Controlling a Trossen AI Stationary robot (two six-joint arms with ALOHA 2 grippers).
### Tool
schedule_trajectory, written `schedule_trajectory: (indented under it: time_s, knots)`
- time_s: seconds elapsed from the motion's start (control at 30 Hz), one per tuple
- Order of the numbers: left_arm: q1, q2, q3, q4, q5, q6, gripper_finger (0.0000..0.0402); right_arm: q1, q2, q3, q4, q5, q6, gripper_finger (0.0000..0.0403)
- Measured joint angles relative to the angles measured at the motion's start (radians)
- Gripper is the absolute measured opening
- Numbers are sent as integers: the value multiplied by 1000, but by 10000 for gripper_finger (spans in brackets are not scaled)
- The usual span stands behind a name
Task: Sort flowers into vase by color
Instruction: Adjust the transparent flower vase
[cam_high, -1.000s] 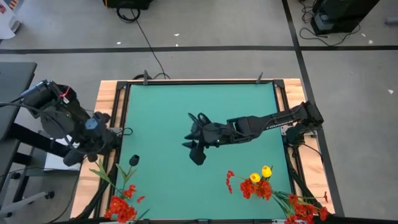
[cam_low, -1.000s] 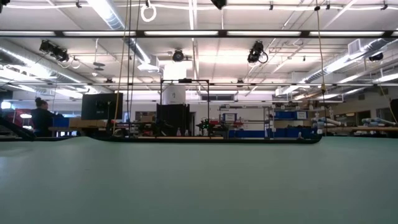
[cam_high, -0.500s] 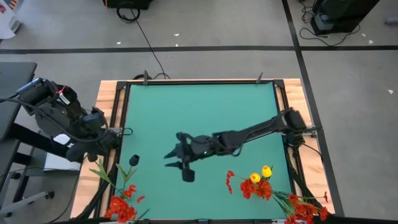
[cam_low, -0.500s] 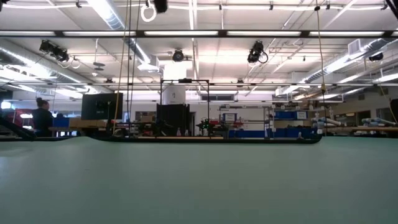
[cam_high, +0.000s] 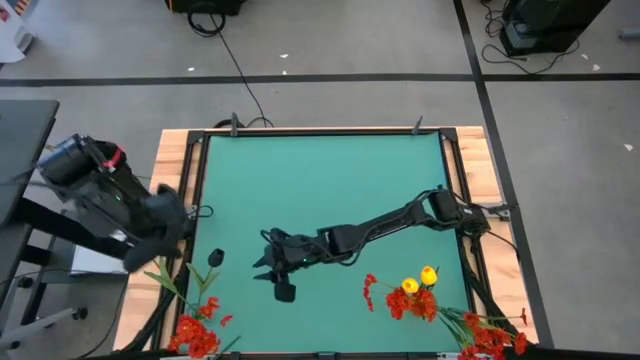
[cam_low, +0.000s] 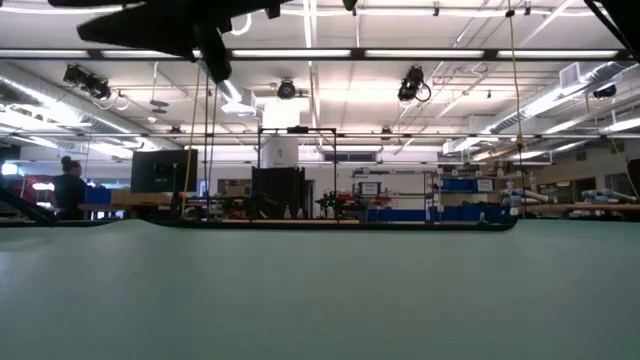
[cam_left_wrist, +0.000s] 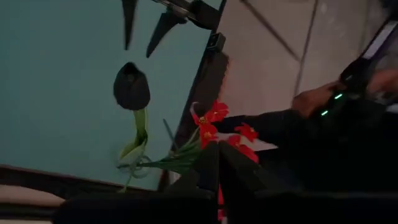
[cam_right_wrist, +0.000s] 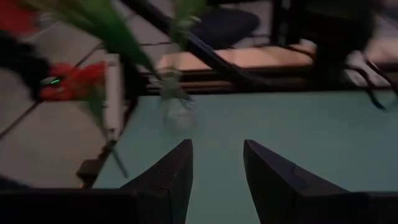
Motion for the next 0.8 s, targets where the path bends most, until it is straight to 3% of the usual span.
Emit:
schedule_trajectory:
  time_s: [0.2,0.37,0.53,0.63,0.7,0.8]
  knots:
    - [0,64,0,0,-1,95,5,-9,-17,0,-63,126,166,151]
    - [0,103,0,55,-6,160,4,-10,-17,0,-90,123,238,151]
    - [15,110,-1,214,-19,222,3,-9,-17,0,-124,107,292,151]
    - [5,108,0,269,80,222,3,-10,-17,0,-141,58,337,151]
    - [-33,108,0,237,175,215,3,-8,-17,0,-149,20,368,151]
    - [-111,109,0,138,226,216,2,4,-17,-1,-127,-22,334,151]
